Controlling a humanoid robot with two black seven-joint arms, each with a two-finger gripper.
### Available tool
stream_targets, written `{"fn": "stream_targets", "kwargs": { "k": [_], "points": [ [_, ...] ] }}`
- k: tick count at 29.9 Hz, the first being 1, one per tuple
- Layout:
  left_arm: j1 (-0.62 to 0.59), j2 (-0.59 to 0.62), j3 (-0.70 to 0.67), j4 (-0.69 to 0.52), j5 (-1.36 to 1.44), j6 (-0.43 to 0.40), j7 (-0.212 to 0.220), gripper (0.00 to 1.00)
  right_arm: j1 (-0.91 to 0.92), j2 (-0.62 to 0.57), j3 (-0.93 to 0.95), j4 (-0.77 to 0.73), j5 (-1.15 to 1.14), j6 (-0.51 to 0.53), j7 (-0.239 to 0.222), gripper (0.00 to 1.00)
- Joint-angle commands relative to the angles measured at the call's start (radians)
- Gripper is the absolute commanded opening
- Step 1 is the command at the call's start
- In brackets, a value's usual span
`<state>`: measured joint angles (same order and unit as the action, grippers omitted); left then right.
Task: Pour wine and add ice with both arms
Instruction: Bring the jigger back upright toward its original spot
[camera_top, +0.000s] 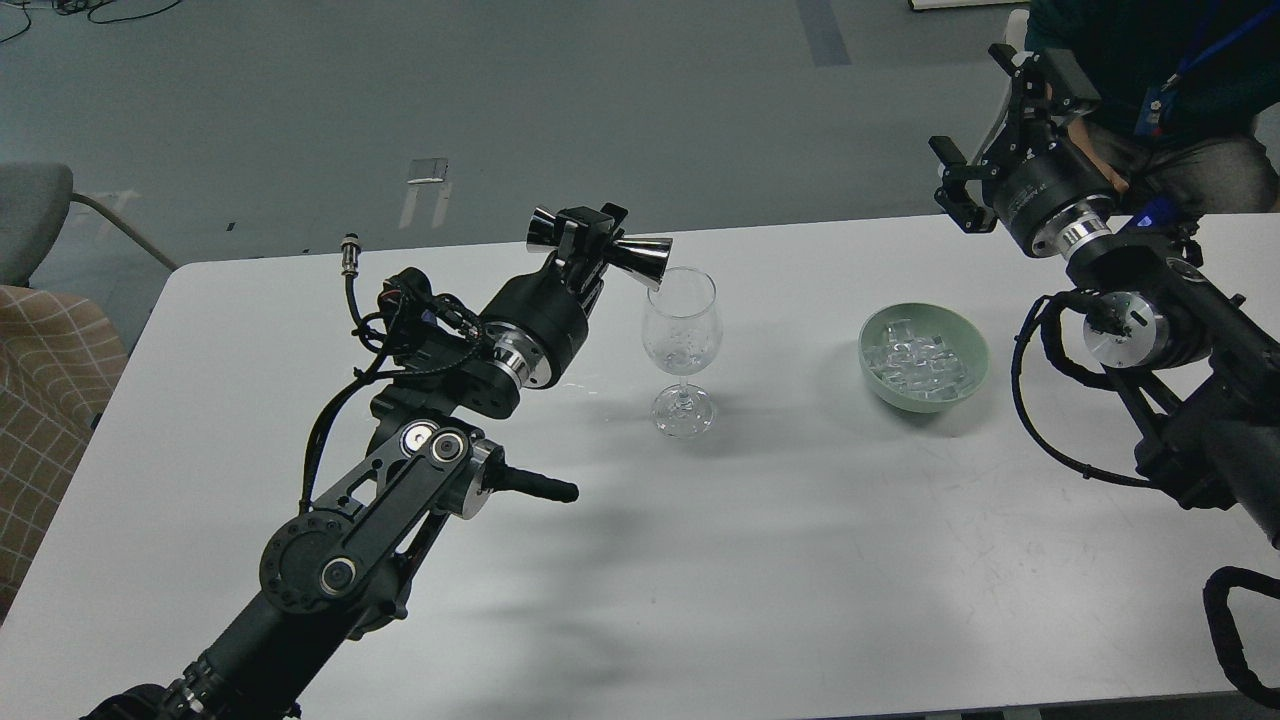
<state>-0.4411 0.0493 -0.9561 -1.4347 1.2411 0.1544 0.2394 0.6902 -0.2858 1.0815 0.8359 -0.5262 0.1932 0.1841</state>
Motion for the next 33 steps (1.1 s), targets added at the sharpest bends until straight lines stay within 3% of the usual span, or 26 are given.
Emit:
{"fn": "stream_targets", "kwargs": {
  "k": [1, 11, 15, 20, 24, 33],
  "points": [
    [-0.010, -0.008, -0.030, -0.021, -0.171, 0.004, 0.027, 0.00, 0.000, 0.004, 0.000, 0.000, 0.000, 0.000, 0.000, 1.00],
    [-0.013, -0.032, -0.289, -0.046, -0.704, 0.021, 0.047, 0.00, -0.001, 0.000, 0.001, 0.000, 0.000, 0.000, 0.000, 1.00],
    [0.074, -0.035, -0.490, -0.046, -0.971, 0.016, 0.038, 0.00, -0.001, 0.002, 0.000, 0.003, 0.000, -0.006, 0.000, 1.00],
    [0.189, -0.049, -0.622, -0.046, -1.020, 0.004, 0.031, 0.00, -0.001, 0.002, 0.000, 0.003, 0.000, -0.008, 0.000, 1.00],
    [0.274, -0.049, -0.725, -0.039, -1.020, -0.051, 0.031, 0.00, -0.003, 0.004, -0.002, 0.003, -0.002, -0.008, 0.000, 1.00],
    [0.392, -0.049, -0.742, 0.045, -1.013, -0.194, -0.003, 0.03, -0.003, 0.019, -0.002, 0.002, -0.005, -0.008, 0.000, 1.00]
  ]
}}
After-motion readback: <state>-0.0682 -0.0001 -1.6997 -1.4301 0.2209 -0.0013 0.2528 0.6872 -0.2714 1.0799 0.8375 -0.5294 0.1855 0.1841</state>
